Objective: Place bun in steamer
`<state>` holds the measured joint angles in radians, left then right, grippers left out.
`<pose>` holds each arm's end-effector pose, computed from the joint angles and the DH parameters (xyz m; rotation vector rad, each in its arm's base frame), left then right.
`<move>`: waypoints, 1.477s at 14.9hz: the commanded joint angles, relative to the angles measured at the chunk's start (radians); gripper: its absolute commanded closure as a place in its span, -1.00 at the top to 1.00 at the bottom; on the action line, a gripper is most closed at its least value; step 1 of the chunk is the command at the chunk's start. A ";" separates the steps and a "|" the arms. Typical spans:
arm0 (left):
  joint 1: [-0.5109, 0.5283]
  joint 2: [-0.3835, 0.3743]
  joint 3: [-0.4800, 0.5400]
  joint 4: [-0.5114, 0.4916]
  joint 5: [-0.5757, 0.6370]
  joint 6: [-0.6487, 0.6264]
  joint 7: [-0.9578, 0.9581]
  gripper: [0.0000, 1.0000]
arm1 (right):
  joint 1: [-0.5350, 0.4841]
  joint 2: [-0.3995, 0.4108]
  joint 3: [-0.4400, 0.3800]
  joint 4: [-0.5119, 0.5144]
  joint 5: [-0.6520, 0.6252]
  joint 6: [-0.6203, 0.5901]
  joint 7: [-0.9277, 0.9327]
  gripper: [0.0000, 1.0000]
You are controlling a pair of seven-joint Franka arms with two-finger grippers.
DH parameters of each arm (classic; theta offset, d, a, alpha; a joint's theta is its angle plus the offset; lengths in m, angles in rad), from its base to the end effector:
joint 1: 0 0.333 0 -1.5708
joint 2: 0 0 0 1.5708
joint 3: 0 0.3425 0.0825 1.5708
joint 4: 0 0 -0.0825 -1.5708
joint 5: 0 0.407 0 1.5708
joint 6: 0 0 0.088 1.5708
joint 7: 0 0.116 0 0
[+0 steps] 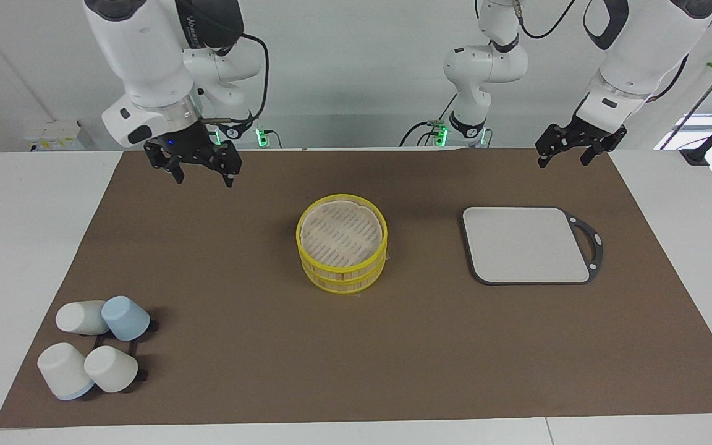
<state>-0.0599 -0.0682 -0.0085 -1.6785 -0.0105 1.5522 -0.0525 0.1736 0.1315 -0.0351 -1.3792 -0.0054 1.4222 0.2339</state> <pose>0.5486 -0.0390 0.6258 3.1338 -0.0247 -0.0918 0.5995 0.0845 0.6452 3.1090 -0.1491 -0.1324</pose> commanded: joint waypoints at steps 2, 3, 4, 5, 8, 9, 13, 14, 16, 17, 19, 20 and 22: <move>0.006 -0.024 0.001 -0.021 0.015 0.005 0.014 1.00 | -0.056 -0.023 0.015 -0.040 0.012 -0.023 -0.117 1.00; 0.006 -0.024 0.001 -0.021 0.015 0.005 0.014 1.00 | -0.059 -0.023 0.015 -0.040 0.010 -0.017 -0.117 1.00; 0.006 -0.024 0.001 -0.021 0.015 0.005 0.014 1.00 | -0.063 -0.024 0.015 -0.040 0.010 -0.017 -0.119 1.00; 0.006 -0.024 0.001 -0.021 0.015 0.005 0.014 1.00 | -0.066 -0.035 0.015 -0.040 0.010 -0.017 -0.117 1.00; 0.006 -0.024 0.001 -0.021 0.015 0.005 0.014 1.00 | -0.085 -0.101 0.015 -0.088 0.010 -0.020 -0.125 1.00; 0.006 -0.024 0.001 -0.021 0.015 0.005 0.014 1.00 | -0.088 -0.130 0.015 -0.116 0.010 -0.020 -0.125 1.00; 0.006 -0.024 0.001 -0.021 0.015 0.005 0.014 1.00 | -0.103 -0.136 0.015 -0.109 0.013 -0.019 -0.120 1.00; 0.006 -0.024 0.001 -0.021 0.015 0.005 0.014 1.00 | -0.105 -0.135 0.015 -0.109 0.012 -0.019 -0.120 1.00; 0.006 -0.024 0.001 -0.021 0.015 0.005 0.014 1.00 | -0.106 -0.133 0.015 -0.107 0.011 -0.017 -0.117 1.00; 0.006 -0.024 0.001 -0.021 0.015 0.005 0.014 1.00 | -0.105 -0.133 0.015 -0.107 0.011 -0.016 -0.116 1.00; 0.006 -0.024 0.001 -0.021 0.015 0.005 0.014 1.00 | -0.106 -0.132 0.014 -0.107 0.010 -0.013 -0.114 1.00; 0.006 -0.024 0.001 -0.021 0.015 0.005 0.014 1.00 | -0.111 -0.132 0.014 -0.107 0.010 -0.003 -0.116 1.00; 0.006 -0.024 0.001 -0.021 0.015 0.005 0.014 1.00 | -0.112 -0.133 0.014 -0.104 0.010 -0.002 -0.116 1.00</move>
<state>-0.0595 -0.0683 -0.0058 -1.6785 -0.0105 1.5525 -0.0524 0.0834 0.0108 -0.0338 -1.4676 -0.0054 1.3994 0.1323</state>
